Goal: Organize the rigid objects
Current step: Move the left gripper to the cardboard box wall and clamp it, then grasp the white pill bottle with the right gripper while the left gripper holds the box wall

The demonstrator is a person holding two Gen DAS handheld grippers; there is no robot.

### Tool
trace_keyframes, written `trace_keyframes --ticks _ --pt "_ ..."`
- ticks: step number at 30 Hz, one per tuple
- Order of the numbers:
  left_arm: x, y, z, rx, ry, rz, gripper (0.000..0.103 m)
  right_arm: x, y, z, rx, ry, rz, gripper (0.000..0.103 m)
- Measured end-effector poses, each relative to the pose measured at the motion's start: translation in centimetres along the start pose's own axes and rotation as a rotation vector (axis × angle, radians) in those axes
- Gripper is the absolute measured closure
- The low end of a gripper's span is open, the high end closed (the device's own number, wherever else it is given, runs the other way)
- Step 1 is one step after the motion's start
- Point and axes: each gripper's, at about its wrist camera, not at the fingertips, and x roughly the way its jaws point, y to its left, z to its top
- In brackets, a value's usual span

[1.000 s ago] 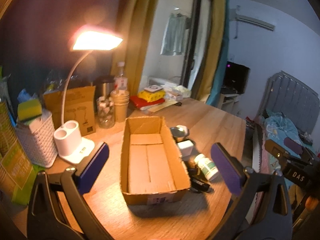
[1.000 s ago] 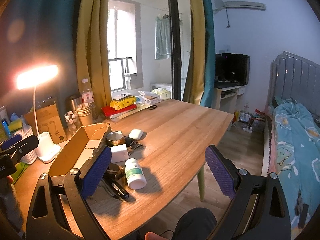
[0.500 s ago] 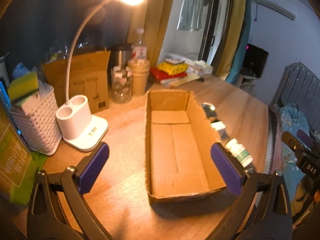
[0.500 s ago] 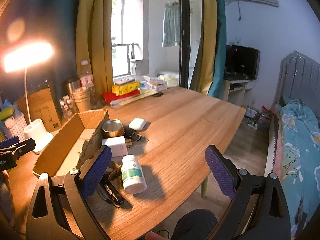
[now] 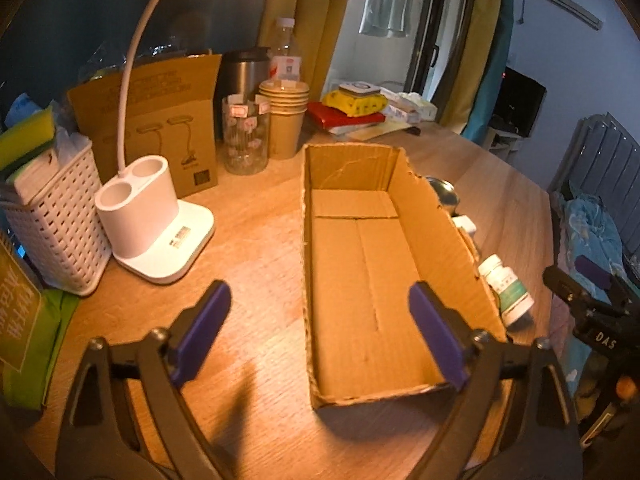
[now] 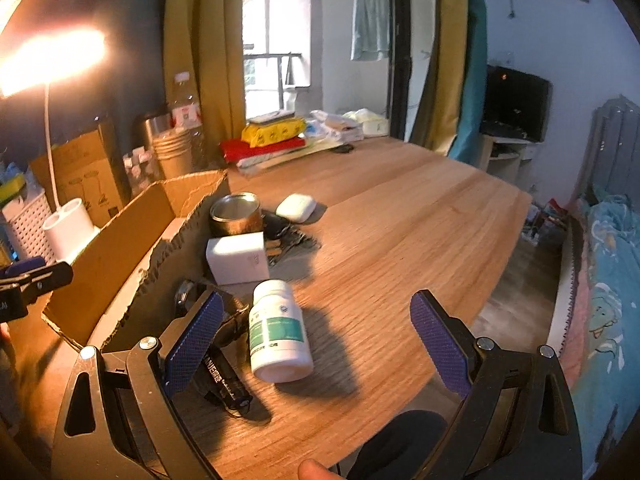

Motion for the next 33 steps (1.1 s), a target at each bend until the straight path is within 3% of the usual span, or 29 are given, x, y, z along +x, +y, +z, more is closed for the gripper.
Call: trace_keyframes --ticks 7,16,22,30,33 --pt "2.1 0.5 -1.0 -0.015 0.091 -0.007 0.051 1.0 0.0 -0.3 -0.002 0.017 0.015 0.007" --pt "3.0 0.7 -1.6 -0.020 0.123 -0.023 0.088 1.9 0.2 -0.8 -0.006 0.037 0.043 0.009" --pt "3.0 0.9 -1.6 -0.015 0.119 -0.024 0.093 2.9 0.1 -1.3 -0.008 0.074 0.054 0.022" --pt "3.0 0.9 -1.6 -0.010 0.113 -0.026 0.094 3.7 0.3 -1.6 -0.011 0.101 0.074 0.023" --pt "3.0 1.0 -1.5 -0.010 0.112 -0.030 0.094 4.1 0.4 -1.7 -0.017 0.119 0.081 0.032"
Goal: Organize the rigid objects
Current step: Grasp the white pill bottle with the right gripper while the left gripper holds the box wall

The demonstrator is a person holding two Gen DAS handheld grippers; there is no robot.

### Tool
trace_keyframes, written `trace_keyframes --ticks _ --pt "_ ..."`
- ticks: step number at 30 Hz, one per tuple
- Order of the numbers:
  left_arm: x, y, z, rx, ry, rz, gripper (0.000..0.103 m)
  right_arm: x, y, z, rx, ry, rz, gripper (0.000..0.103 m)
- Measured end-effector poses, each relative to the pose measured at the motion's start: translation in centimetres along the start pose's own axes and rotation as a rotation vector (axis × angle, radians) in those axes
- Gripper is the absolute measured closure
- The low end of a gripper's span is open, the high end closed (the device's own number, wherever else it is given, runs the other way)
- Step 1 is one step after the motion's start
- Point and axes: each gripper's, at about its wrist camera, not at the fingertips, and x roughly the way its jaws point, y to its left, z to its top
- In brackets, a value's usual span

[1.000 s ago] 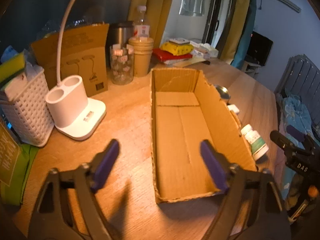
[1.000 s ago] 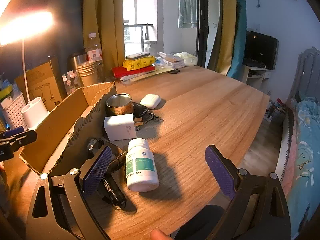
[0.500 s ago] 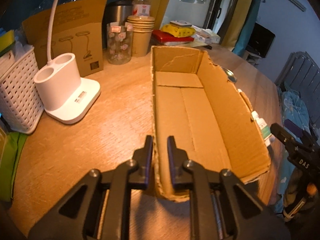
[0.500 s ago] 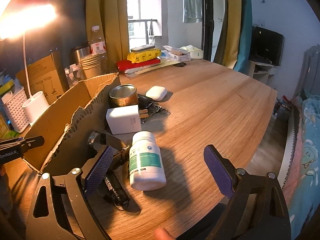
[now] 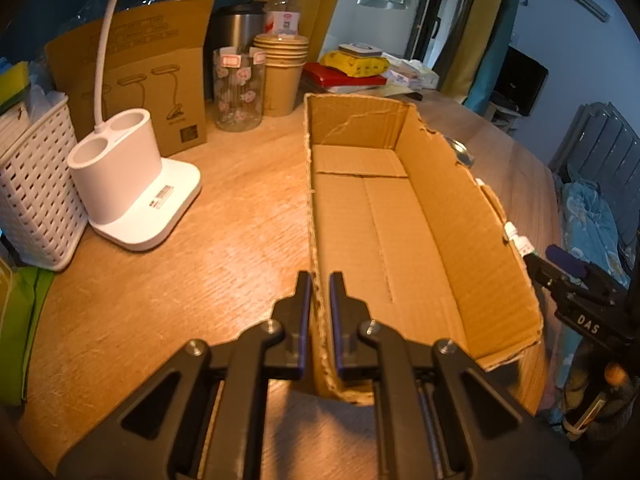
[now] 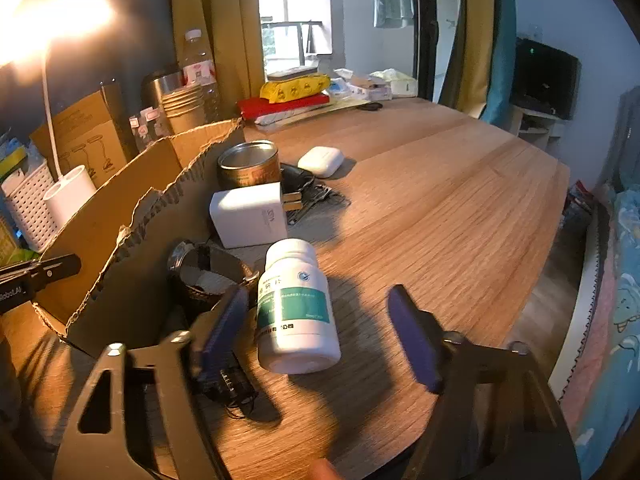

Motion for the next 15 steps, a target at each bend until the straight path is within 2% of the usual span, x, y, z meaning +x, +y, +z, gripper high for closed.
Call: trace_keyframes --ticks 3,6,8,10,15 --pt "0.0 0.1 0.0 -0.004 0.001 -0.004 0.094 0.5 0.1 -0.1 -0.008 0.016 0.006 0.033" --pt "0.0 0.1 0.0 -0.006 -0.001 -0.003 0.094 0.8 0.4 -0.1 -0.026 0.028 -0.002 0.039" --pt "0.0 0.1 0.0 -0.006 -0.003 -0.002 0.094 1.0 0.5 -0.2 -0.032 0.036 -0.005 0.050" --pt "0.0 0.1 0.0 -0.007 -0.004 -0.002 0.094 1.2 0.7 -0.4 -0.047 0.038 -0.013 0.056" --pt "0.0 0.0 -0.1 -0.007 -0.006 0.002 0.094 1.1 0.8 -0.5 -0.059 0.032 -0.015 0.057"
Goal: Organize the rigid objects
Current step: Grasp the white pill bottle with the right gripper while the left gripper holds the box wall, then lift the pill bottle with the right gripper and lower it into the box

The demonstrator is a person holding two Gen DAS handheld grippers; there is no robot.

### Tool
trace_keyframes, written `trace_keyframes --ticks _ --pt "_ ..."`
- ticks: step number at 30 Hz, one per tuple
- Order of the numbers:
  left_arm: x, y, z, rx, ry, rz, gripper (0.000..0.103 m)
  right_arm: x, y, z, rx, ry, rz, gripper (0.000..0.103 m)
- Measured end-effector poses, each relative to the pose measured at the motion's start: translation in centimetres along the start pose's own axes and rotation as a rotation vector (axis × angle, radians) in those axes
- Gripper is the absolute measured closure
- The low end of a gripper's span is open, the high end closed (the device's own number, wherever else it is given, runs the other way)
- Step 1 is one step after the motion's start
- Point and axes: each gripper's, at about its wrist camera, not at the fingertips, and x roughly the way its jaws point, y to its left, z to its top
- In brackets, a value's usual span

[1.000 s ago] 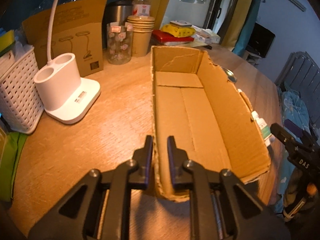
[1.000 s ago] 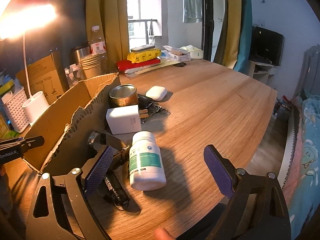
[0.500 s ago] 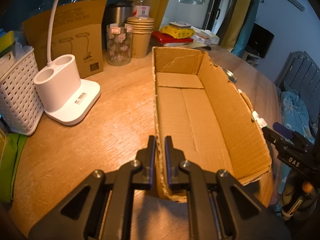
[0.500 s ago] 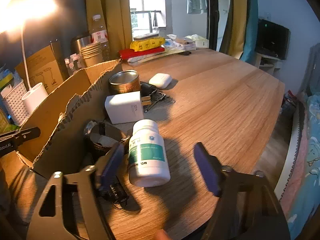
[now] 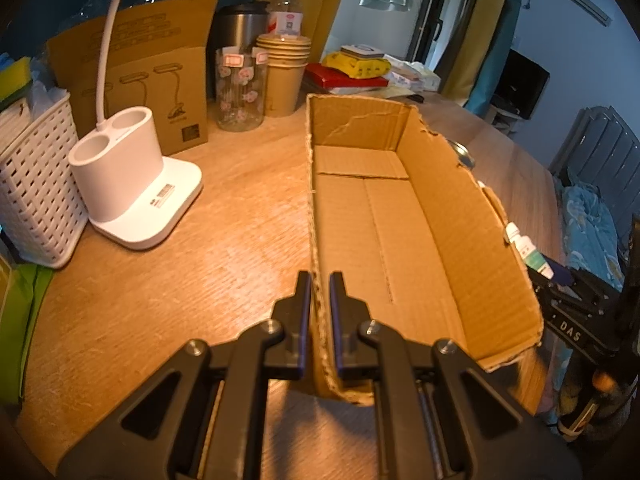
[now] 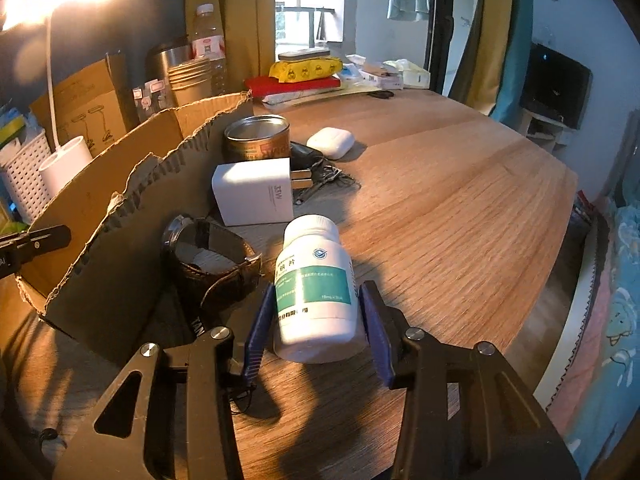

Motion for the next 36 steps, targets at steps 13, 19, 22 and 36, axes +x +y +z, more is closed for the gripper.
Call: trace_keyframes --ticks 13,19,22,36 --pt "0.0 0.5 0.1 -0.022 -0.002 -0.018 0.094 -3.2 -0.4 1.6 0.008 -0.073 0.000 0.057" --pt "0.1 0.6 0.2 -0.026 0.000 -0.015 0.094 -6.0 1.7 3.2 -0.031 -0.131 0.063 0.057" --pt "0.1 0.7 0.2 -0.027 -0.001 -0.012 0.094 -7.2 3.6 4.0 -0.069 -0.163 0.102 0.057" --pt "0.2 0.6 0.2 -0.025 0.000 -0.012 0.094 -5.8 9.9 4.8 -0.158 -0.105 0.302 0.057"
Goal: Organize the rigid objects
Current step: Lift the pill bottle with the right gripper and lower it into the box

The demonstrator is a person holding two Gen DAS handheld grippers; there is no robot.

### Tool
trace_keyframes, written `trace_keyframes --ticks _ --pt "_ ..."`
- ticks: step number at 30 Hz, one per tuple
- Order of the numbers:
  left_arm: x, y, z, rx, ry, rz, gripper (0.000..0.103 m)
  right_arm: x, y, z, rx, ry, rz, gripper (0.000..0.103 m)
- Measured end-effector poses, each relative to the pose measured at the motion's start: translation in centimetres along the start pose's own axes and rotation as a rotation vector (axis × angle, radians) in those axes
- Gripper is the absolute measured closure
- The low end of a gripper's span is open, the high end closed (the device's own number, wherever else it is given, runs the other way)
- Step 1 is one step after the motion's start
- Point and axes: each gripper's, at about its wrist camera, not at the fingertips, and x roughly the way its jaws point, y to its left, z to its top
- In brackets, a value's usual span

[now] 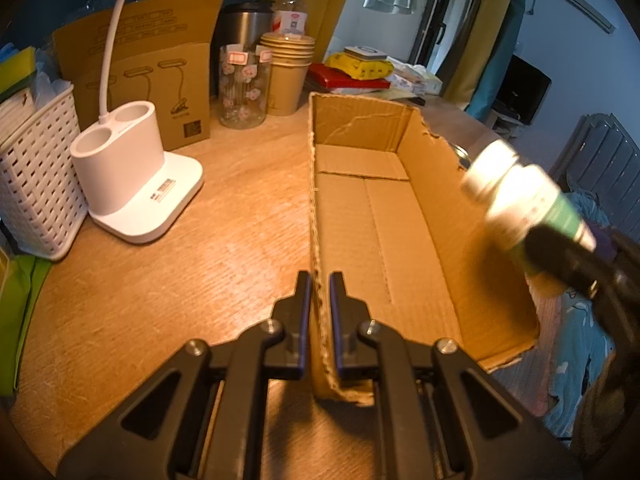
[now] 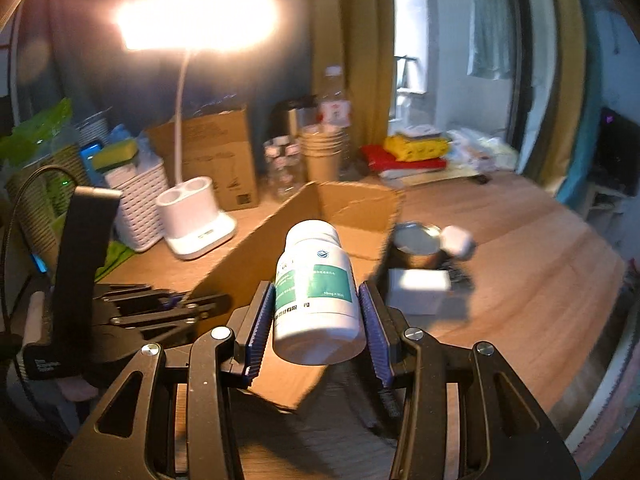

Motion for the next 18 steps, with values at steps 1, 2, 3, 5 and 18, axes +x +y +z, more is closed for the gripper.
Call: trace_keyframes --ticks 1,2,3,5,18 --pt "0.0 0.0 0.0 -0.001 0.000 -0.001 0.094 0.2 0.2 0.0 0.003 0.010 0.018 0.057" --pt "0.0 -0.1 0.0 -0.001 0.000 -0.001 0.094 0.5 0.3 0.0 0.000 0.022 0.034 0.057" --pt "0.0 -0.1 -0.1 -0.002 0.001 -0.001 0.094 0.9 0.5 0.0 -0.003 0.033 0.047 0.057" --pt "0.0 -0.1 -0.1 -0.002 0.001 -0.001 0.094 1.5 0.7 -0.1 -0.006 0.056 0.076 0.057" --pt "0.0 -0.1 -0.1 -0.005 0.002 -0.005 0.094 3.5 1.0 -0.7 0.010 0.142 0.181 0.057"
